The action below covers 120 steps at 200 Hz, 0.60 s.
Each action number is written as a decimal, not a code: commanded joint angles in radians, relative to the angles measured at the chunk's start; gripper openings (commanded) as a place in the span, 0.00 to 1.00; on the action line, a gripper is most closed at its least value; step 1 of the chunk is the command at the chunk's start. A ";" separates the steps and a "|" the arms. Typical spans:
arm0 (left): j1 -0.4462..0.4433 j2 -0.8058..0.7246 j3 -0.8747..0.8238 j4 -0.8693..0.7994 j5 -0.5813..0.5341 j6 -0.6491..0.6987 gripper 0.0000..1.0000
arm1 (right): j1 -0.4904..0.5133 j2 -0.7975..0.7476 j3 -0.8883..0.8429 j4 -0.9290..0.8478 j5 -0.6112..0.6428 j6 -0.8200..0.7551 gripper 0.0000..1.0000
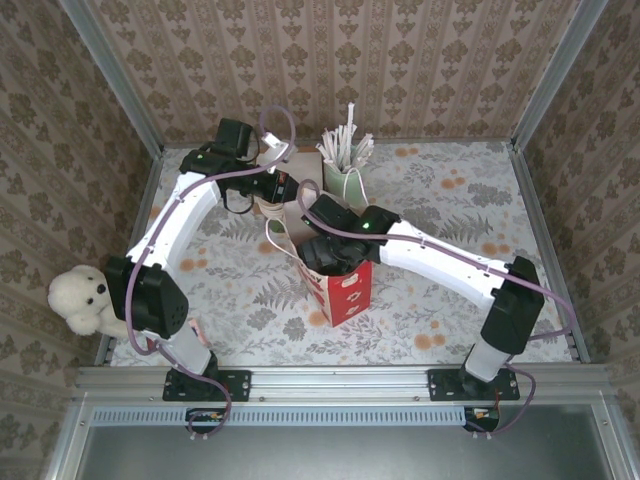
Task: Pack the takeout coffee
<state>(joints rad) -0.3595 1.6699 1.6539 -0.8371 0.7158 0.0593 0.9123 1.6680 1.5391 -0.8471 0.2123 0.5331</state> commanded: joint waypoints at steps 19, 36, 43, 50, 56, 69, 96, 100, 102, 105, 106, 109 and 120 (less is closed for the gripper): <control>-0.001 -0.056 -0.029 0.032 -0.039 -0.025 0.00 | 0.002 -0.106 -0.075 0.136 0.043 -0.023 1.00; 0.000 -0.053 -0.029 0.045 -0.029 -0.039 0.00 | 0.003 -0.141 -0.121 0.187 0.044 -0.035 1.00; -0.002 -0.048 -0.021 0.036 -0.023 -0.041 0.00 | 0.003 -0.152 -0.136 0.208 0.048 -0.045 1.00; -0.004 -0.048 -0.017 0.032 -0.028 -0.042 0.00 | 0.002 -0.159 -0.149 0.235 0.055 -0.052 1.00; -0.007 -0.052 -0.022 0.037 -0.037 -0.042 0.00 | 0.002 -0.165 -0.163 0.263 0.057 -0.059 1.00; -0.018 -0.068 -0.047 0.063 -0.058 -0.042 0.00 | 0.002 -0.174 -0.184 0.327 0.053 -0.084 1.00; -0.034 -0.085 -0.081 0.103 -0.065 -0.053 0.00 | 0.002 -0.159 -0.144 0.316 0.056 -0.127 1.00; -0.035 -0.084 -0.082 0.104 -0.094 -0.053 0.00 | 0.002 -0.155 -0.134 0.294 0.061 -0.130 1.00; -0.034 -0.085 -0.082 0.105 -0.097 -0.054 0.00 | 0.003 -0.155 -0.131 0.286 0.063 -0.131 1.00; -0.034 -0.084 -0.083 0.107 -0.100 -0.057 0.00 | 0.002 -0.153 -0.126 0.278 0.064 -0.132 1.00; -0.034 -0.085 -0.085 0.108 -0.100 -0.058 0.00 | 0.003 -0.152 -0.125 0.277 0.065 -0.131 1.00; -0.035 -0.085 -0.087 0.114 -0.103 -0.059 0.00 | 0.002 -0.151 -0.122 0.275 0.065 -0.134 1.00; -0.035 -0.087 -0.093 0.126 -0.105 -0.068 0.00 | 0.002 -0.151 -0.116 0.276 0.063 -0.135 1.00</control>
<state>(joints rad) -0.3939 1.6070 1.5795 -0.7567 0.6540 0.0181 0.9123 1.5227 1.3800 -0.5701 0.2413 0.4374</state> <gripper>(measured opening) 0.046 0.999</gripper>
